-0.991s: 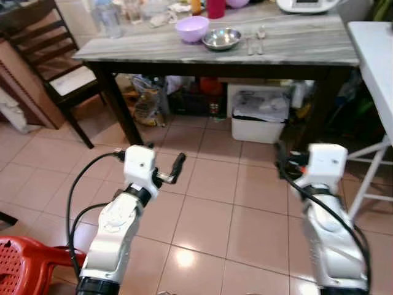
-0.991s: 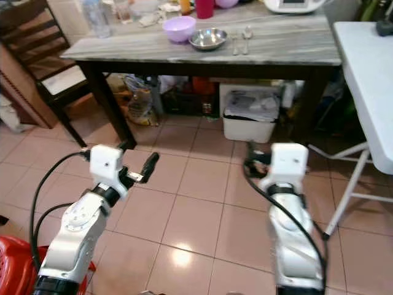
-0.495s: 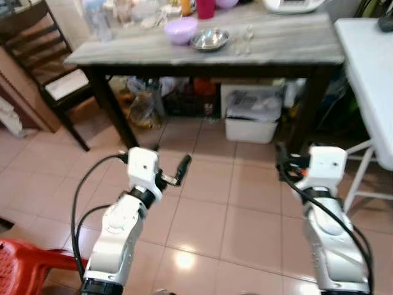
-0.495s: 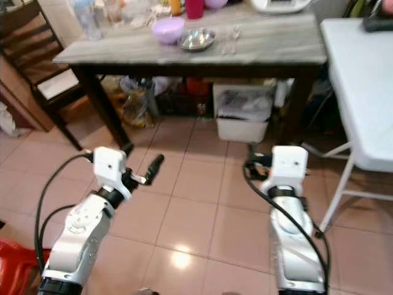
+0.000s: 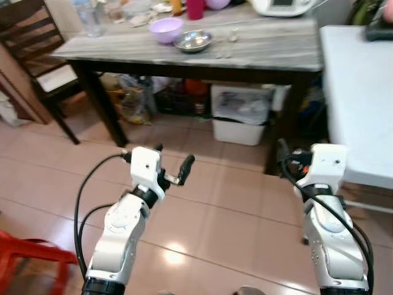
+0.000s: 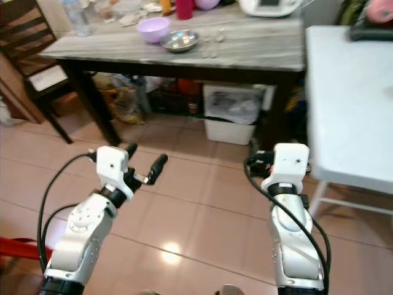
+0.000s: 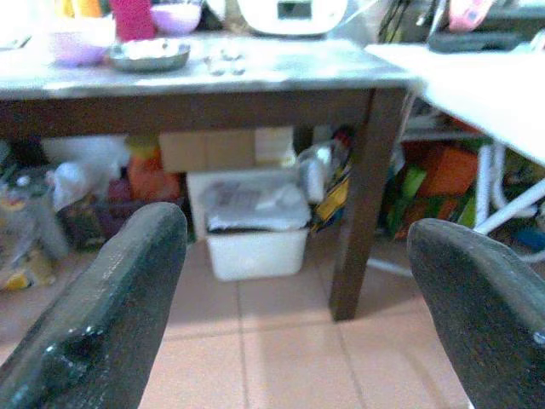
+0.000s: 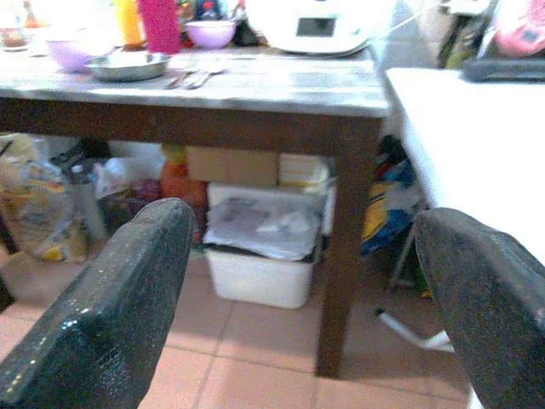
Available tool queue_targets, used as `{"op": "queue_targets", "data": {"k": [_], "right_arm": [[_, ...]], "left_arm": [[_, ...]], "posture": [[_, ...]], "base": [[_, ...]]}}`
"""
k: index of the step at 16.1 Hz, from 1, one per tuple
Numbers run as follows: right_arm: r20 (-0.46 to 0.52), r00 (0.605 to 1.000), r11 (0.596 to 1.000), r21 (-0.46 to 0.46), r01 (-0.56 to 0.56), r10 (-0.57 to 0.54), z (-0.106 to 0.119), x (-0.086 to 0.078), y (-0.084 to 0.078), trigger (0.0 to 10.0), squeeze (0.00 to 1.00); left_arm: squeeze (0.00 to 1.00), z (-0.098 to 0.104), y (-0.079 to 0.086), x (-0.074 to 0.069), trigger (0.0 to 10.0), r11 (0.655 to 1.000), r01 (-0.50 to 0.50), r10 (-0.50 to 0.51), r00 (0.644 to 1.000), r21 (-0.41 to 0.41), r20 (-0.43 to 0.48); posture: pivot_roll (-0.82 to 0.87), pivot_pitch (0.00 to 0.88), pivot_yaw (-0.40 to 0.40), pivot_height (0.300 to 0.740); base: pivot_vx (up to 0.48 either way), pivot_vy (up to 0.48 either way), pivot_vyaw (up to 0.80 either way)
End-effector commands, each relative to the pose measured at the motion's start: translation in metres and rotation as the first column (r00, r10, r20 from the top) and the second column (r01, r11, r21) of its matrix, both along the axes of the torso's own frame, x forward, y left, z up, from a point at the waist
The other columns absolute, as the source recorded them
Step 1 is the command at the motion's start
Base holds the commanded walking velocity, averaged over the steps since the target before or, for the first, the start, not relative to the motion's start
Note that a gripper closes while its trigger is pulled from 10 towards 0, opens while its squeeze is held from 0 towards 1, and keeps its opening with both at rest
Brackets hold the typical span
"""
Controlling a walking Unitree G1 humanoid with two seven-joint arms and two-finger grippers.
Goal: Setting the table
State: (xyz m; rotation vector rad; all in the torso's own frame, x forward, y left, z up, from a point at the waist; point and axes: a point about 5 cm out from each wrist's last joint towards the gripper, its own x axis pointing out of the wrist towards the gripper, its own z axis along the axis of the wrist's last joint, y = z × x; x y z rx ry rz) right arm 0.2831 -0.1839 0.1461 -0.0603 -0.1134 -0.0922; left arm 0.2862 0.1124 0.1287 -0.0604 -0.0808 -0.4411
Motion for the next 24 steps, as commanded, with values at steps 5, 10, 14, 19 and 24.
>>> {"op": "queue_targets", "data": {"k": [5,10,14,19,24], "right_arm": [[0.003,1.0,0.999,0.029,-0.025,0.025,-0.0004,0.0005,0.0092,10.0,0.0],[0.005,1.0,0.999,0.047,-0.018,0.018,0.0,0.0004,0.008,10.0,0.0],[0.0,1.0,0.999,0.044,-0.018,0.018,-0.0002,0.0015,0.0073,10.0,0.0],[0.001,1.0,0.999,0.034,-0.016,0.016,-0.0009,0.0013,0.0074,10.0,0.0],[0.007,1.0,1.0,0.013,-0.021,0.021,-0.0001,0.0024,0.0077,10.0,0.0]], "left_arm": [[0.0,-0.0025,0.0106,0.0001,10.0,1.0,-0.022,0.022,1.0,0.018,-0.015],[0.0,-0.003,0.009,0.0,10.0,1.0,-0.011,0.011,1.0,0.016,-0.019],[0.0,-0.0032,0.0085,0.0003,10.0,1.0,-0.012,0.012,1.0,0.015,-0.021],[0.0,-0.0034,0.0087,-0.0007,10.0,1.0,-0.016,0.016,1.0,0.004,-0.013],[0.0,-0.0009,0.0097,-0.0014,10.0,1.0,0.026,-0.026,1.0,-0.007,-0.002]], "posture": [[-0.2,0.12,0.115,0.74],[-0.2,0.121,0.115,0.74],[-0.2,0.12,0.113,0.74],[-0.2,0.122,0.114,0.74],[-0.2,0.116,0.116,0.74]], "base": [[0.0,-0.48,0.0],[0.0,-0.48,0.0],[0.0,-0.48,-0.68],[0.0,-0.262,0.0],[0.0,0.0,0.0]]}}
